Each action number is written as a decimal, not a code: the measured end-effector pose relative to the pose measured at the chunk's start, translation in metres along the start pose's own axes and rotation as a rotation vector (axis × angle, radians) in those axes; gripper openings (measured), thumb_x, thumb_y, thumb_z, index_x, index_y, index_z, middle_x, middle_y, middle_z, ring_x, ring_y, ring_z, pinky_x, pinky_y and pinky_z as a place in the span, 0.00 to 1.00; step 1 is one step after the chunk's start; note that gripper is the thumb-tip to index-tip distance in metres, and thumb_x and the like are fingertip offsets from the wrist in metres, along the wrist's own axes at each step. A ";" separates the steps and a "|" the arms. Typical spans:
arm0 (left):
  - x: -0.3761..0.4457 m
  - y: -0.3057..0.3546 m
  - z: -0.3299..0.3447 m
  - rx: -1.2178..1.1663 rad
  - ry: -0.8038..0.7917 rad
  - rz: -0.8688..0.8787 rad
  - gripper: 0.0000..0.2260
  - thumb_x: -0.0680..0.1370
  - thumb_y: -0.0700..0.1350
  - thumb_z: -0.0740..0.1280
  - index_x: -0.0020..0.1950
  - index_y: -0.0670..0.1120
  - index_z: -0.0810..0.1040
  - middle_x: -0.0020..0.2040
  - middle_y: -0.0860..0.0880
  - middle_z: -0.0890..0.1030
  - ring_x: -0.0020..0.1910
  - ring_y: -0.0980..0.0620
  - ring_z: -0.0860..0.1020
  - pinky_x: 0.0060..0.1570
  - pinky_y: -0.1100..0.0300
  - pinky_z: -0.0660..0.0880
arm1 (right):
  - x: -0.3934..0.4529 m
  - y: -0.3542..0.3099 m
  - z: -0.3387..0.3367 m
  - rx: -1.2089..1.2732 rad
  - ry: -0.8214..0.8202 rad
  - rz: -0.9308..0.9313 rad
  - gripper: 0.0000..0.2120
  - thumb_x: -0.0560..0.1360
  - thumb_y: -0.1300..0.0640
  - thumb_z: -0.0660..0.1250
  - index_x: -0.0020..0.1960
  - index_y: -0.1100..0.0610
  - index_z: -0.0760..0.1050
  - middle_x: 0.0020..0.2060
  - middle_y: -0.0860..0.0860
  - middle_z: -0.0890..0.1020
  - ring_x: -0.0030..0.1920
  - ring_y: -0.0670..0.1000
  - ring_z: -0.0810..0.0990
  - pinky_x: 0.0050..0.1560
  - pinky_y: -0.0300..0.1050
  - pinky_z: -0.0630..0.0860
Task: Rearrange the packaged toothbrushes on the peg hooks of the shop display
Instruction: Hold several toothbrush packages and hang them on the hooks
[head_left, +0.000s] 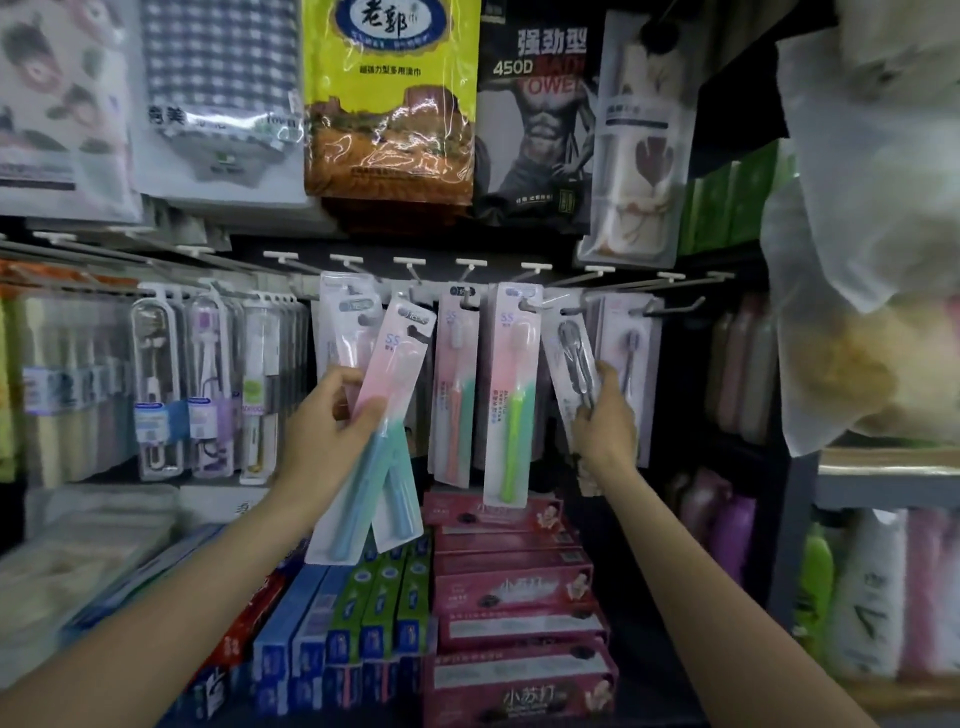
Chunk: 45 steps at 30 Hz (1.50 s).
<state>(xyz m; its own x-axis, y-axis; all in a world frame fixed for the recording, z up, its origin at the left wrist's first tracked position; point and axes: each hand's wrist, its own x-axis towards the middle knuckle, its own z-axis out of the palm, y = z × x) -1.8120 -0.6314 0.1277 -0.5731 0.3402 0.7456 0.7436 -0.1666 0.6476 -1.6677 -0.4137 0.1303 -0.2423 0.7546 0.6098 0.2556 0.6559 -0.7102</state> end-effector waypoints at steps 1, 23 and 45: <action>0.000 0.001 0.004 -0.015 -0.004 -0.014 0.05 0.76 0.39 0.65 0.48 0.48 0.72 0.41 0.57 0.77 0.39 0.59 0.76 0.34 0.63 0.70 | 0.004 -0.001 -0.010 -0.101 -0.030 -0.030 0.28 0.75 0.69 0.56 0.72 0.52 0.57 0.58 0.58 0.74 0.53 0.60 0.75 0.48 0.49 0.73; -0.006 0.017 0.015 -0.080 -0.028 -0.053 0.04 0.77 0.39 0.64 0.51 0.45 0.72 0.42 0.50 0.77 0.39 0.53 0.76 0.35 0.62 0.69 | -0.056 -0.012 -0.067 0.142 -0.167 0.091 0.20 0.74 0.67 0.60 0.64 0.58 0.62 0.45 0.54 0.77 0.38 0.51 0.73 0.33 0.37 0.69; 0.002 0.001 -0.053 0.030 0.132 0.042 0.04 0.77 0.40 0.64 0.48 0.49 0.72 0.41 0.48 0.78 0.40 0.49 0.76 0.38 0.60 0.72 | -0.039 -0.114 0.068 -0.286 -0.155 -0.317 0.22 0.77 0.68 0.58 0.70 0.60 0.60 0.59 0.59 0.73 0.52 0.62 0.77 0.46 0.51 0.74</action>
<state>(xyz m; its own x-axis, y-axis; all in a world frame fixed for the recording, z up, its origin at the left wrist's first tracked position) -1.8304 -0.6797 0.1383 -0.5797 0.2089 0.7876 0.7769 -0.1499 0.6115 -1.7514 -0.5191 0.1632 -0.4822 0.5186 0.7061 0.3888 0.8489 -0.3580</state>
